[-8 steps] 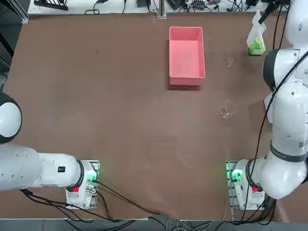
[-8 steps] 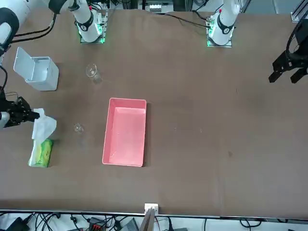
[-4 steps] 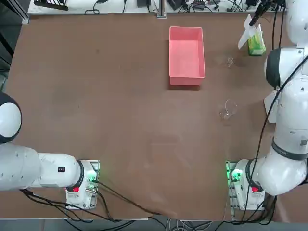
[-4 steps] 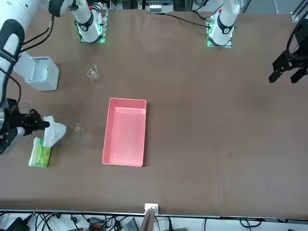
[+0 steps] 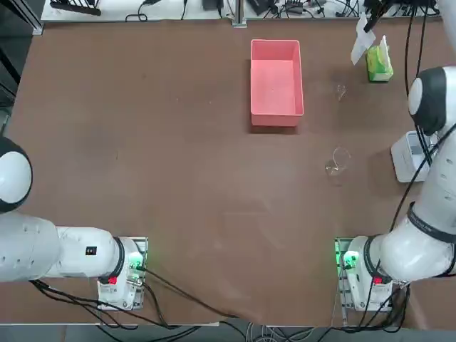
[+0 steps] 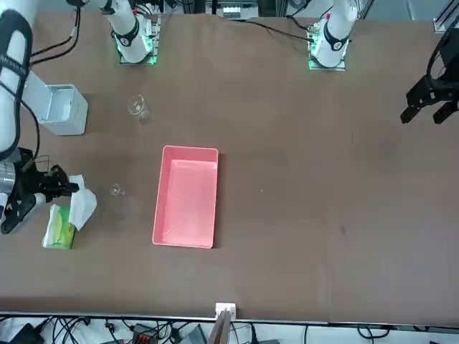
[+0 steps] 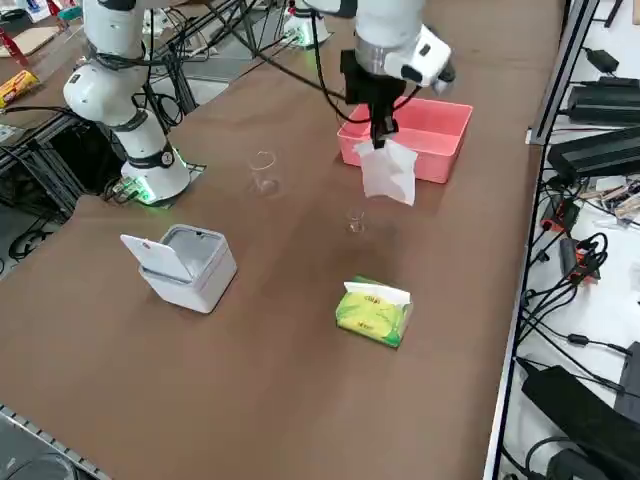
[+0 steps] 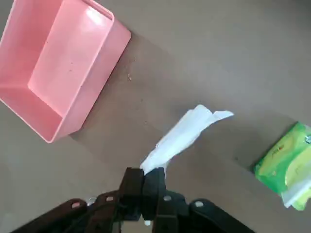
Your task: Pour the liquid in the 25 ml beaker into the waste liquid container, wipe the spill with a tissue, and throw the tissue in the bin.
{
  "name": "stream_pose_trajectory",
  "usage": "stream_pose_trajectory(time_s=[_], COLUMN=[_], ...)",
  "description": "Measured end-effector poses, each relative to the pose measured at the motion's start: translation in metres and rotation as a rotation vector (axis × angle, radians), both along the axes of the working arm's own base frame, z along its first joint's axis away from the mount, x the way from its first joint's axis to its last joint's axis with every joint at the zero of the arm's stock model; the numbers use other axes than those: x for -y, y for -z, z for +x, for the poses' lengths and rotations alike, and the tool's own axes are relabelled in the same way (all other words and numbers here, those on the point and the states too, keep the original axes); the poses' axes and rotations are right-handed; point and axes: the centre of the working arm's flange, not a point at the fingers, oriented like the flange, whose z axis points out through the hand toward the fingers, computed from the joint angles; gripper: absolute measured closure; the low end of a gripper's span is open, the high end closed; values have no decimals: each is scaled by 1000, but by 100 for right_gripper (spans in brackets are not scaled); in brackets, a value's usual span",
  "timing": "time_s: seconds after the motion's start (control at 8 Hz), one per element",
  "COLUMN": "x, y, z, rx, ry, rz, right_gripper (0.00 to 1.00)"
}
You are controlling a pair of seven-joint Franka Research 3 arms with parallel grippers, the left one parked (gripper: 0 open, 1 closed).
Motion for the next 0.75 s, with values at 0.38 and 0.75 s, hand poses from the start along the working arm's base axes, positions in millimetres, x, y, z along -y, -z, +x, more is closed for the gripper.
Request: stream_pose_trajectory(time_s=[0.38,0.75], x=[-4,-1], y=[-42,-77], z=[-16,-46], rx=[14,17], ry=[40,61], rz=[-103,-193], right_gripper=[97,97])
